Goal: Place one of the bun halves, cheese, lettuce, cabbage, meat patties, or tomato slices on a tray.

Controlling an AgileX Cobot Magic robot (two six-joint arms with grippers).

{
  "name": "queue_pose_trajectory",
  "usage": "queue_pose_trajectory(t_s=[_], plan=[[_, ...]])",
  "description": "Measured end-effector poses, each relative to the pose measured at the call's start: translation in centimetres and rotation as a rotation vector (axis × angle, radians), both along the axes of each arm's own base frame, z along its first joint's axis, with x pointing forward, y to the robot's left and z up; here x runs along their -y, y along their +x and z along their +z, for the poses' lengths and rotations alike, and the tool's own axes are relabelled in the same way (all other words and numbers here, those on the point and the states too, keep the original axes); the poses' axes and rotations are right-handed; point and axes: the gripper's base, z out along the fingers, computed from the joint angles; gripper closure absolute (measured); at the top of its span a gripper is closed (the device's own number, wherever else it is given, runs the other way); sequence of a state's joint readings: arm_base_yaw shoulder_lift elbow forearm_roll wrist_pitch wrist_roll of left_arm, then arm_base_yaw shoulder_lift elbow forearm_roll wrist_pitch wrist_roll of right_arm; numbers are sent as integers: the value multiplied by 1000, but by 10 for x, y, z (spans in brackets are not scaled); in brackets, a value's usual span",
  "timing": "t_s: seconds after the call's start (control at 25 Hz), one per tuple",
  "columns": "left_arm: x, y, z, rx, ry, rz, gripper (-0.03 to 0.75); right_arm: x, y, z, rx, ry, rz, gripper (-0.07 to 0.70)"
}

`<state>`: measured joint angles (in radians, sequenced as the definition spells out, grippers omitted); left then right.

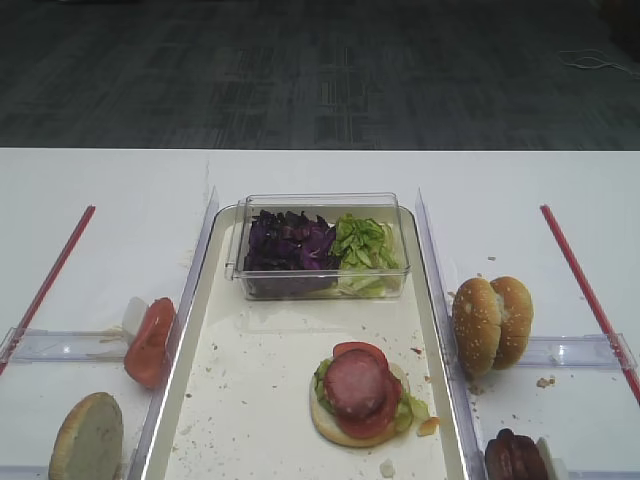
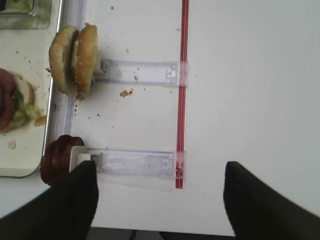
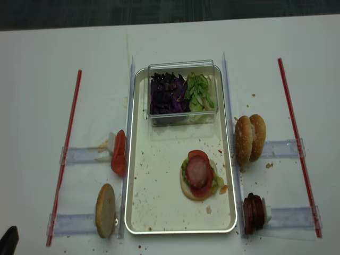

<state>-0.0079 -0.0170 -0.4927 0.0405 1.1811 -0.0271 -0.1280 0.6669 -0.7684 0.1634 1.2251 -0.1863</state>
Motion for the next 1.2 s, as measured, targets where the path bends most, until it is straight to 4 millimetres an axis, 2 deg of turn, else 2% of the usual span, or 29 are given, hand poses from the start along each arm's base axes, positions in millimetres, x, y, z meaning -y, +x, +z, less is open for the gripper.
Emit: queue_pose_trajectory(t_s=[0.2, 0.44, 0.88, 1.2], plan=[[0, 0, 0, 0, 0, 0, 295, -3, -24, -32, 31, -3, -7, 73], [0, 0, 0, 0, 0, 0, 295, -4, -43, -55, 96, -15, -26, 73], [0, 0, 0, 0, 0, 0, 295, -4, -61, -53, 242, -44, -44, 73], [0, 0, 0, 0, 0, 0, 295, -8, -84, -50, 405, -57, -50, 73]])
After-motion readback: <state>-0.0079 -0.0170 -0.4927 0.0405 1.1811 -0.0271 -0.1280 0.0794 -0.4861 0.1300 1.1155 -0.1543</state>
